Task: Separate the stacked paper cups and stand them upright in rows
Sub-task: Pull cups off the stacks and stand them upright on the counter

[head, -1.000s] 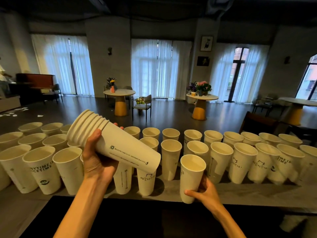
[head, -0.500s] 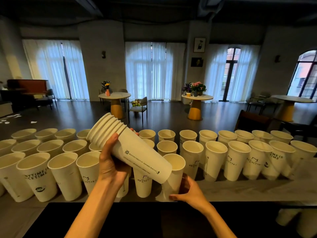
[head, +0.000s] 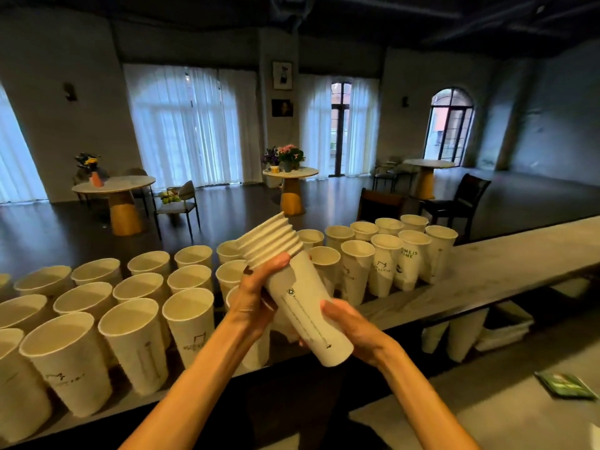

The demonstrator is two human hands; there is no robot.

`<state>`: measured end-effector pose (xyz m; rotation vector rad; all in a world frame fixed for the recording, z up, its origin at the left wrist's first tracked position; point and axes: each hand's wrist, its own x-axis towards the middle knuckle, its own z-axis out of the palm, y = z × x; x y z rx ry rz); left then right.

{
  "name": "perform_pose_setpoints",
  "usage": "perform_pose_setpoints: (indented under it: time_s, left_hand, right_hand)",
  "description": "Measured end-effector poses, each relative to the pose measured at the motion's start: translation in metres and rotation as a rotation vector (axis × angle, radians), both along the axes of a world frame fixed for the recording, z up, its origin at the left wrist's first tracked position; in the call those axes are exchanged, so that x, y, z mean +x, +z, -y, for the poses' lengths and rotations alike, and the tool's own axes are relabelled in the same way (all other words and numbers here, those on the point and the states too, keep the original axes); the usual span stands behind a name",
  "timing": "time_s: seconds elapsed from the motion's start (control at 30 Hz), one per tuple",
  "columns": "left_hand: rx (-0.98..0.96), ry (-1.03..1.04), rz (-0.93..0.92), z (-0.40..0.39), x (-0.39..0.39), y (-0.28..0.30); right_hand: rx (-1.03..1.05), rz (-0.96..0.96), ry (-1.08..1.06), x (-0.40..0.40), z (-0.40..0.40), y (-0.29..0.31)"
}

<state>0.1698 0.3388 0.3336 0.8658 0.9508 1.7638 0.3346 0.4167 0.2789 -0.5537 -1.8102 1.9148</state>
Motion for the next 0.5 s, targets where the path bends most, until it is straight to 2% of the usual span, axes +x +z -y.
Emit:
perform_pose_setpoints:
  time_s: [0.1,0.3,0.5]
  left_hand:
    - [0.011,0.098,-0.034,-0.007,0.004,-0.002]
    - [0.073,0.312,-0.088,-0.025,0.033,-0.004]
    - [0.178,0.535,0.155,-0.014,0.024,0.019]
  right_hand:
    - [0.087,0.069,-0.047,0.011,-0.017,-0.002]
    - [0.204,0.148,-0.004,0.027,-0.062,-0.004]
    - [0.199,0.162,-0.004,0.046,-0.099,-0.028]
